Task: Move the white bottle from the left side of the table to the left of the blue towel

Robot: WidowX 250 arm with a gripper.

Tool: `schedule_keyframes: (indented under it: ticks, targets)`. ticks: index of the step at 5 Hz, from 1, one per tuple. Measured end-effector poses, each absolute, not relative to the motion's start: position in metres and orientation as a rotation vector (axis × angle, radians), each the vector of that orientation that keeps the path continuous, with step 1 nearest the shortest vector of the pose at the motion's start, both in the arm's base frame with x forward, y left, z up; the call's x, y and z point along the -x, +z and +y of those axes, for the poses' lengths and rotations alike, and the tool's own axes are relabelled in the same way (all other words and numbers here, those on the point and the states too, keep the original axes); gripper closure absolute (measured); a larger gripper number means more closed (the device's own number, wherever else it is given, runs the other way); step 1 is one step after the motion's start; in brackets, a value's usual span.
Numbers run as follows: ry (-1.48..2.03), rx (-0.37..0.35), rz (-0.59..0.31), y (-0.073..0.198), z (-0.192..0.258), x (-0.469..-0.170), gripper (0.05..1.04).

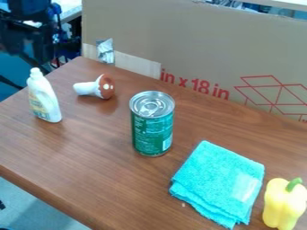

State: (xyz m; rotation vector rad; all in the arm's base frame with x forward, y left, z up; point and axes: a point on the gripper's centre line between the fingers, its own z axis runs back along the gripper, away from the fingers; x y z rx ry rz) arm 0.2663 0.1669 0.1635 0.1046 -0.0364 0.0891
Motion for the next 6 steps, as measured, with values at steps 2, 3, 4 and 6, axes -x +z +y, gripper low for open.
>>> schedule_keyframes:
  ticks: [2, 3, 4, 6]
  targets:
    - [0.122, -0.042, 0.021, 0.141, 0.186, -0.264, 0.082]
    - [0.108, -0.031, -0.003, 0.136, 0.193, -0.277, 0.082]
    - [0.083, -0.034, -0.007, 0.134, 0.192, -0.288, 0.082]
    - [0.066, -0.029, 0.028, 0.121, 0.188, -0.295, 0.082]
